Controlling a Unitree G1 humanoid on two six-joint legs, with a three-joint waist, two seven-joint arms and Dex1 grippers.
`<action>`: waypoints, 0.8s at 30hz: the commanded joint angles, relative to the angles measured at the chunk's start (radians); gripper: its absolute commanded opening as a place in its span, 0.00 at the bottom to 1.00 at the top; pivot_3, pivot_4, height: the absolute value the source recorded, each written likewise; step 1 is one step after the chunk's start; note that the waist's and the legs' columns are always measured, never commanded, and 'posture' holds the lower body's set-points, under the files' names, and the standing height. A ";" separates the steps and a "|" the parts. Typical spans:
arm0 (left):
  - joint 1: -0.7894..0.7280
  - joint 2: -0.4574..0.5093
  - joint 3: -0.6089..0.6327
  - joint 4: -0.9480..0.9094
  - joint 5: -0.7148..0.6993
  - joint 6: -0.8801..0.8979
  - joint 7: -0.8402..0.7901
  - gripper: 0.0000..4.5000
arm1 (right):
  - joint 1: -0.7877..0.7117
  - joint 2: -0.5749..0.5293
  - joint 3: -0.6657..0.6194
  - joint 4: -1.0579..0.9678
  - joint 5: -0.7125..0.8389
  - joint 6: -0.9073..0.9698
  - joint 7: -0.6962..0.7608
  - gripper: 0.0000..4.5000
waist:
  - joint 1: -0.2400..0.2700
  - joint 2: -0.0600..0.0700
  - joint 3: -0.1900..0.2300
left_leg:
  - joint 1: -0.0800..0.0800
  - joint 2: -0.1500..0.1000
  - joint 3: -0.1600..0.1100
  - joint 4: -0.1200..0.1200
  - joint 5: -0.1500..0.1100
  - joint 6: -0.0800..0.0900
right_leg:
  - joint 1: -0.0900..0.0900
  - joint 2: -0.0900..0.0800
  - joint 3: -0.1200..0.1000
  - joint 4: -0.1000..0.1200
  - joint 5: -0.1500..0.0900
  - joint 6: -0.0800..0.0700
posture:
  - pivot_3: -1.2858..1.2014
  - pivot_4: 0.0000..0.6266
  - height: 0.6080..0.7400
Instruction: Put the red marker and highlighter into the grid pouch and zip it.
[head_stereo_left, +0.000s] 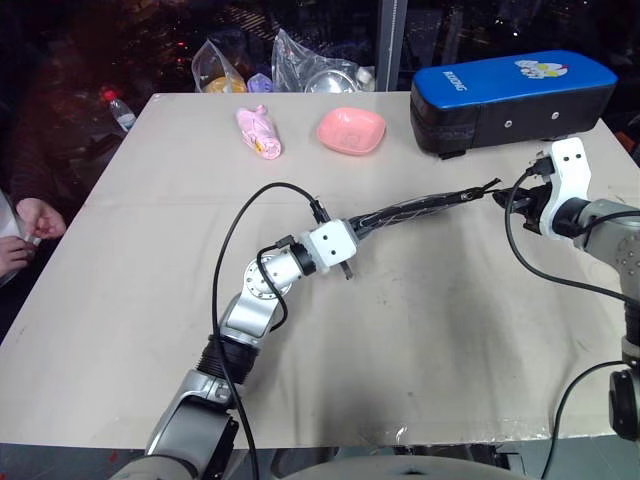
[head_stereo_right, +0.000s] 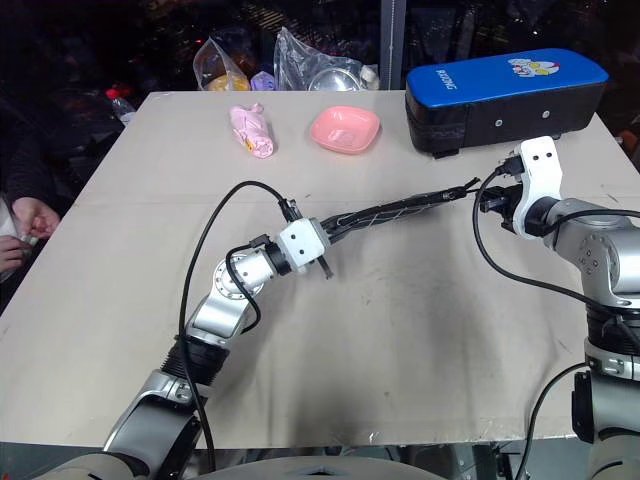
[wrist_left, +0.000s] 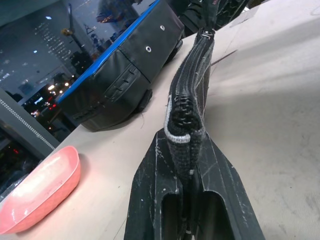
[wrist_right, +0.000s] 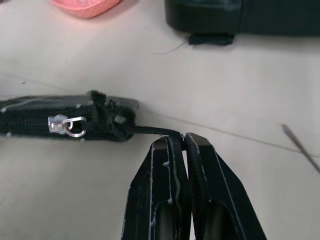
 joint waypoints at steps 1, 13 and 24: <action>-0.007 0.012 0.026 -0.008 -0.007 -0.029 0.014 0.00 | 0.010 -0.030 -0.022 -0.021 -0.017 -0.035 0.018 0.02 | 0.000 0.000 0.000 | 0.000 0.000 0.000 0.000 0.000 0.000 | 0.000 0.000 0.000 0.000 0.000 0.000 | 0.52 0.24 0.96; -0.006 0.012 0.020 0.013 -0.002 -0.040 0.024 0.00 | 0.073 -0.063 0.025 -0.078 0.027 -0.075 0.159 0.16 | 0.000 0.000 0.000 | 0.000 0.000 0.000 0.000 0.000 0.000 | 0.000 0.000 0.000 0.000 0.000 0.000 | 0.52 0.24 0.96; 0.045 0.075 0.050 0.023 -0.040 0.022 -0.014 0.20 | 0.369 -0.100 0.058 -0.067 -0.032 -0.574 0.499 1.00 | 0.000 -0.001 0.000 | 0.001 0.000 0.000 0.000 0.000 0.000 | 0.001 0.000 -0.001 -0.001 0.000 0.000 | 0.52 0.24 0.96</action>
